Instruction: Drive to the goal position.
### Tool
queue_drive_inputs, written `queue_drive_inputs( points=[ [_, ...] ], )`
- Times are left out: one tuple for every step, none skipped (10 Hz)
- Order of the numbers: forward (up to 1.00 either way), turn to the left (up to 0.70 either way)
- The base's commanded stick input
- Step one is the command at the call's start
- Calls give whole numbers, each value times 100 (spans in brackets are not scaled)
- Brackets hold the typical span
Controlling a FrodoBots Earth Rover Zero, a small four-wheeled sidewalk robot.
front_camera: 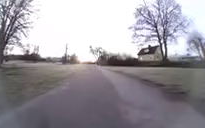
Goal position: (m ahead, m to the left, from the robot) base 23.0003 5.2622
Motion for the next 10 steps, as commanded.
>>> queue_drive_inputs(
  points=[
    [100,0],
    [100,0],
    [100,0],
    [100,0],
    [100,0],
    [100,0],
    [100,0],
    [100,0],
    [100,0],
    [100,0]
  ],
)
